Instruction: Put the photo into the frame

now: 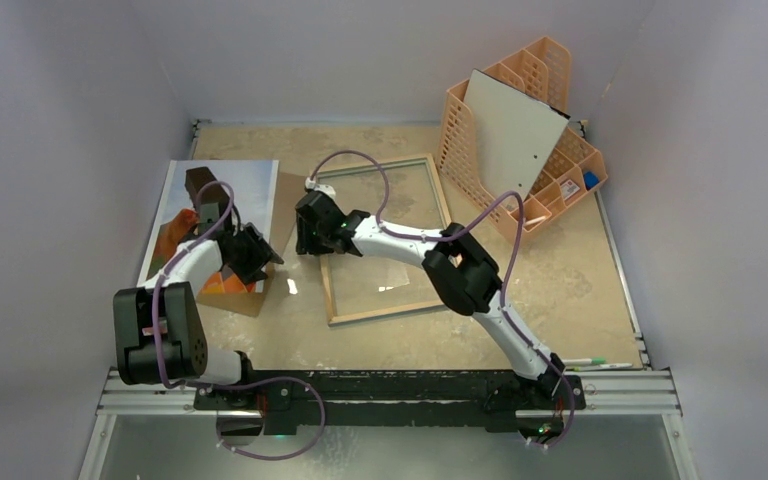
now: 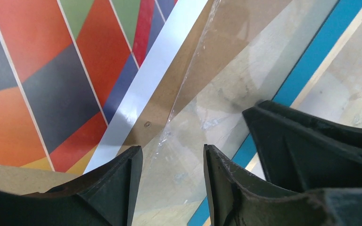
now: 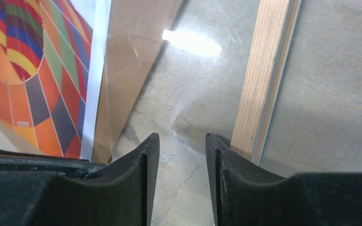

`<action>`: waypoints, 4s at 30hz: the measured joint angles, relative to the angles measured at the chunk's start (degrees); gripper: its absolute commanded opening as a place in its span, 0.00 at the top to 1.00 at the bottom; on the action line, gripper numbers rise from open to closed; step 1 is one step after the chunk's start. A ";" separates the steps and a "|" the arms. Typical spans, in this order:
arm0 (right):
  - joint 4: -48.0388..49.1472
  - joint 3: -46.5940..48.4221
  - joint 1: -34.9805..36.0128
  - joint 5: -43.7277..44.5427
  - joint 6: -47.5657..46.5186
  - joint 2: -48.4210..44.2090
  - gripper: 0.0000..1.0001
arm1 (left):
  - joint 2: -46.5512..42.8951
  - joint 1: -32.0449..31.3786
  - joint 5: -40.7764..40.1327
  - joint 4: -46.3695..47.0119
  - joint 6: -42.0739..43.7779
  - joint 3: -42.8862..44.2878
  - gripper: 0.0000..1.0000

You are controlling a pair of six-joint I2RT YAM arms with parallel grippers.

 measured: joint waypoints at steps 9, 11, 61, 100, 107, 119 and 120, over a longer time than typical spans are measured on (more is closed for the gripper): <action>-2.64 1.16 0.66 4.50 -2.12 0.11 0.49 | 0.00 0.00 2.78 3.21 -1.44 -3.45 0.39; -2.95 1.40 0.63 4.24 -2.34 0.22 0.49 | -0.28 0.00 3.39 4.28 -2.08 -4.26 0.38; 9.62 -6.56 -4.22 -13.55 -0.87 -0.90 0.52 | -5.64 -5.38 -1.79 25.55 -12.04 -14.14 0.29; 10.16 -5.22 -5.70 -20.22 1.42 1.77 0.57 | -5.68 -12.41 -13.92 42.21 -13.22 -20.02 0.23; 10.62 -5.97 -6.54 -19.32 2.58 1.49 0.57 | -0.57 -13.46 -14.78 47.80 -13.51 -19.45 0.22; 11.85 -7.39 -6.97 -15.50 1.16 -0.15 0.52 | 1.79 -13.66 -13.60 52.70 -13.53 -19.02 0.28; 11.58 -7.54 -6.88 -15.17 0.72 -0.44 0.52 | 1.77 -13.64 -13.46 52.68 -13.55 -19.06 0.28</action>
